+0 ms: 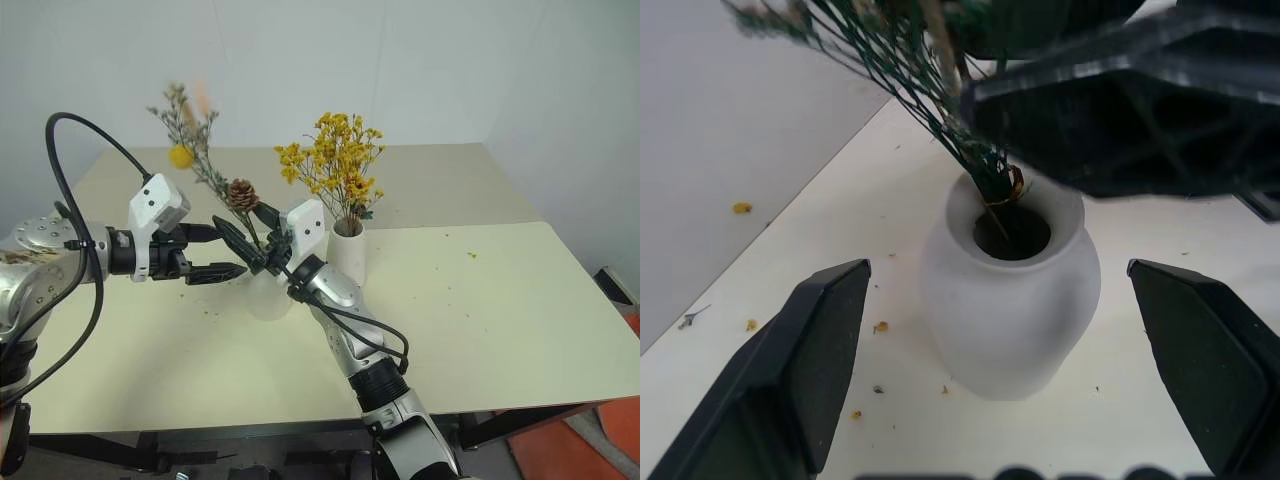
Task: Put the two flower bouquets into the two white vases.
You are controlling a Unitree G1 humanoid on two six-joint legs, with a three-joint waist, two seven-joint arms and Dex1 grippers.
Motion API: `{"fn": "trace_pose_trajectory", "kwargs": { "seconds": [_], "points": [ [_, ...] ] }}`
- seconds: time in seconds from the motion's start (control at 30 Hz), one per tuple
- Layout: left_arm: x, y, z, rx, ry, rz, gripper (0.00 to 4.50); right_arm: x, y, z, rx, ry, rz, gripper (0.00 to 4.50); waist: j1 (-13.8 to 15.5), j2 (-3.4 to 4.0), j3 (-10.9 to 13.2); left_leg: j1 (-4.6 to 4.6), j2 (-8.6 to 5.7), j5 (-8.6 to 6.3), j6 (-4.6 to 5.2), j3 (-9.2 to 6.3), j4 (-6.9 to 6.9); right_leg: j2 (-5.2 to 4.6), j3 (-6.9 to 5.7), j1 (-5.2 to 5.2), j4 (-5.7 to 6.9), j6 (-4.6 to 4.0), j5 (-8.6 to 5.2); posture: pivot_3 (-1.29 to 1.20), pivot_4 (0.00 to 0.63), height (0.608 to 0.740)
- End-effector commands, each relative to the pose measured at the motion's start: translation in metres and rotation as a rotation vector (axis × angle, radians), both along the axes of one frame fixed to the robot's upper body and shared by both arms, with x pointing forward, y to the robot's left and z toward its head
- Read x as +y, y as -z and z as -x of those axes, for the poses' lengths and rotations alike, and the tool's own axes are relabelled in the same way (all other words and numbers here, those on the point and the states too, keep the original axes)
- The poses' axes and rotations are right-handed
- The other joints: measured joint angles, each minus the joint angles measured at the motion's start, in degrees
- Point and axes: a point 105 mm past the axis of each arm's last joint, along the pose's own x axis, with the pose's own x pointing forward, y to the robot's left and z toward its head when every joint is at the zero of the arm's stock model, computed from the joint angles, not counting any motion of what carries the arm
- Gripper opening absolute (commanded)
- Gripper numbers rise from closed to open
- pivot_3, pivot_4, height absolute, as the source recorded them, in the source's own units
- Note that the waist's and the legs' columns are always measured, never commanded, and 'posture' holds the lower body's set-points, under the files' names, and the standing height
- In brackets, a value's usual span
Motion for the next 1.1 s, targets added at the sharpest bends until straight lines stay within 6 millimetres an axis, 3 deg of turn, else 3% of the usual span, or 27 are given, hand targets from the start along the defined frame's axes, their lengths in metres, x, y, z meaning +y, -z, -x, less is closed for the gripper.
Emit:
{"fn": "trace_pose_trajectory", "kwargs": {
  "seconds": [0.03, 0.43, 0.8, 1.1],
  "points": [
    [-0.003, -0.013, 0.000, -0.055, 0.022, -0.004, 4.50, -0.007, -0.011, 0.007, -0.042, 0.014, -0.063, 4.46, 0.0, 0.00, 0.0, 0.00, 0.00, 0.00, 0.00, 0.00, 0.00, 0.00, 0.00, 0.00, 0.00, 0.00, 0.00, 0.00, 0.150, 0.740],
    [-0.008, -0.012, -0.005, -0.052, 0.047, -0.001, 4.50, -0.038, 0.002, 0.016, -0.071, 0.076, 0.029, 4.46, 0.0, 0.00, 0.0, 0.00, -0.01, 0.00, 0.00, 0.01, 0.01, 0.00, 0.00, 0.01, 0.00, 0.01, -0.01, 0.00, 0.150, 0.740],
    [-0.001, 0.002, 0.003, -0.012, 0.065, 0.020, 4.50, -0.104, 0.019, 0.031, -0.070, 0.164, 0.257, 4.46, 0.2, -0.02, 0.0, 0.00, -0.03, 0.00, 0.00, 0.02, 0.01, -0.01, 0.01, 0.05, -0.05, 0.02, -0.02, 0.00, 0.150, 0.740],
    [0.001, 0.016, 0.009, 0.018, 0.006, 0.057, 4.50, -0.126, 0.019, 0.038, -0.059, 0.211, 0.304, 4.46, 0.3, -0.04, 0.0, 0.01, -0.02, 0.00, 0.00, 0.03, 0.02, 0.00, 0.02, 0.08, -0.05, 0.03, -0.03, 0.00, 0.150, 0.740]
  ]
}}
